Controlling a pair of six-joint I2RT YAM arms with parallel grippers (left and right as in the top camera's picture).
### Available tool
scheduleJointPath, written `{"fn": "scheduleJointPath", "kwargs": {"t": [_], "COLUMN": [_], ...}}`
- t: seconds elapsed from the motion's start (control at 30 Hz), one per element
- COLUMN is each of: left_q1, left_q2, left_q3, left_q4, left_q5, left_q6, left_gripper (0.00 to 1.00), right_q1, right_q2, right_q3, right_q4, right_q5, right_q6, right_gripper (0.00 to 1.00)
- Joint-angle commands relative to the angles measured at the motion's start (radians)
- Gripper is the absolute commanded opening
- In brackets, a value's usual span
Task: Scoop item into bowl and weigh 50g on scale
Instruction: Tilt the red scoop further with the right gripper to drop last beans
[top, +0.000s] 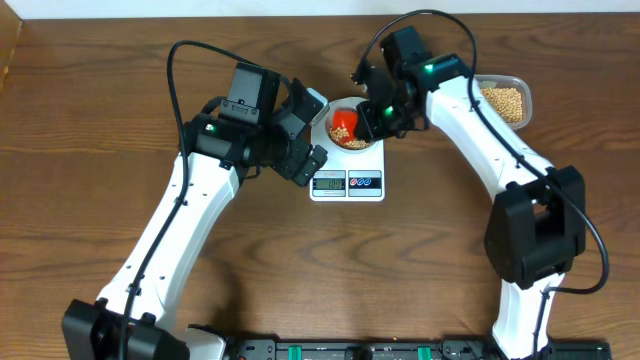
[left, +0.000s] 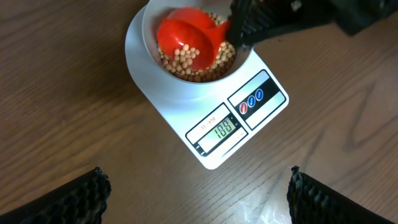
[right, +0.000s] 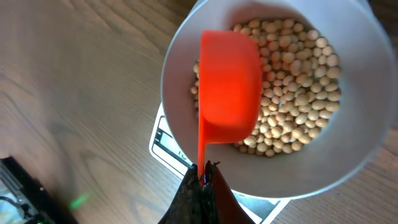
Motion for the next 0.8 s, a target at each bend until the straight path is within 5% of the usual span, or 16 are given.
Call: {"fn": "scheduleJointPath", "kwargs": {"t": [0.0,0.77], "left_q1": [0.002,0.002], "left_q2": [0.011,0.011], "left_q3": [-0.008,-0.008], "left_q4": [0.001,0.001], "left_q5": [0.016,0.016], "left_q6": [-0.005,-0.005], "left_gripper": [0.93,0.93], "right_q1": [-0.032,-0.076], "right_q2": [0.012,0.011], "right_q3": [-0.007,0.023], "right_q4": [0.002,-0.002], "right_q5": [-0.052,-0.131], "right_q6": [0.000,0.006], "right_gripper": [0.01,0.01]}}
